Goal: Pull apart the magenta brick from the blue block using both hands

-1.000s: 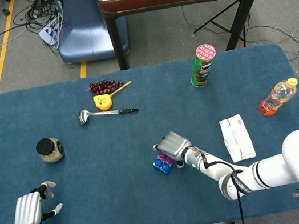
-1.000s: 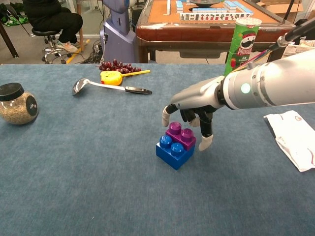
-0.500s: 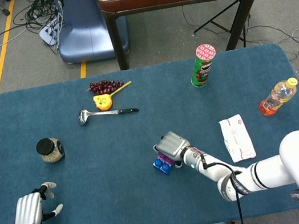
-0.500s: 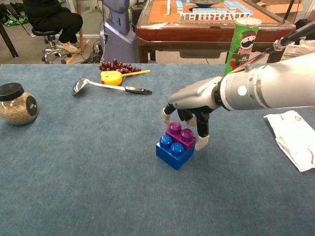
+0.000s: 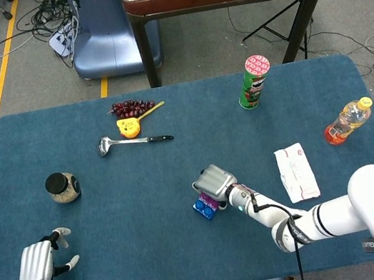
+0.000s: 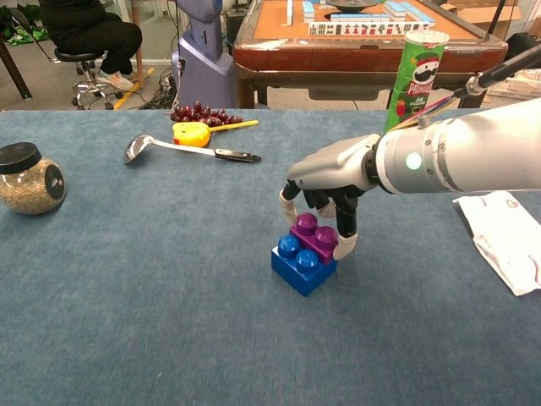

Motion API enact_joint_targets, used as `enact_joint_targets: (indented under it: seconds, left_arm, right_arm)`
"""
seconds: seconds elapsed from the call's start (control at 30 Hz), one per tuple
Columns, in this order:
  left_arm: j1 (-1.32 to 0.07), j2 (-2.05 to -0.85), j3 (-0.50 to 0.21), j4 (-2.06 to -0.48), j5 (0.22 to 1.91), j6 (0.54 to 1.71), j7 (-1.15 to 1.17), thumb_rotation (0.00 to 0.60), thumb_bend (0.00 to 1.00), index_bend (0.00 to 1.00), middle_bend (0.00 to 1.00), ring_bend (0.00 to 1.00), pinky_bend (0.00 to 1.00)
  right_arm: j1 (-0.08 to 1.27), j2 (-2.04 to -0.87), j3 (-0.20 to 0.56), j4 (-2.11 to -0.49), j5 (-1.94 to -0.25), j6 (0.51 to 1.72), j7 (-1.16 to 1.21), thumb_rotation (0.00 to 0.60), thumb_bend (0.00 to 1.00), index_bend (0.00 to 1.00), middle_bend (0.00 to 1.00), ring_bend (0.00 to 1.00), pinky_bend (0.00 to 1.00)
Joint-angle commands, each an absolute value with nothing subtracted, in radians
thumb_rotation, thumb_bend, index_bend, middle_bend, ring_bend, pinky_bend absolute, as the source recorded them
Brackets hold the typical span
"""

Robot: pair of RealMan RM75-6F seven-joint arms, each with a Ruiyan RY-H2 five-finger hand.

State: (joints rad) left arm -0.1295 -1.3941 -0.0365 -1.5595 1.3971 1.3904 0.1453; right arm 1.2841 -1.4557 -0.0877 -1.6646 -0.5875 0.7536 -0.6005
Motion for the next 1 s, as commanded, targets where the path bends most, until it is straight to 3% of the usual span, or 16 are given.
enact_joint_targets:
  seconds: [0.03, 0.4, 1.0]
  left_arm:
    - [-0.13, -1.394, -0.037, -1.56, 1.397, 1.39, 0.145, 0.6, 0.08, 0.46, 0.52, 0.52, 0.73]
    - [-0.133, -1.394, -0.038, -1.561, 1.398, 1.388, 0.146, 0.6, 0.08, 0.46, 0.52, 0.52, 0.73]
    - [-0.182, -1.373, -0.082, -1.599, 1.413, 1.371, 0.145, 0.6, 0.08, 0.43, 0.52, 0.52, 0.73]
  right_arm:
    - [1.28, -1.457, -0.086, -1.664, -0.595, 0.759, -0.6, 0.6, 0.12, 0.45, 1.0, 0.96, 1.0]
    - [1.252, -1.46, -0.075, -1.66, -0.634, 0.77, -0.583, 0.6, 0.15, 0.57, 1.0, 0.96, 1.0]
    - [1.149, -1.324, -0.012, -1.734, -0.695, 0.766, -0.406, 0.6, 0.17, 0.62, 1.0, 0.96, 1.0]
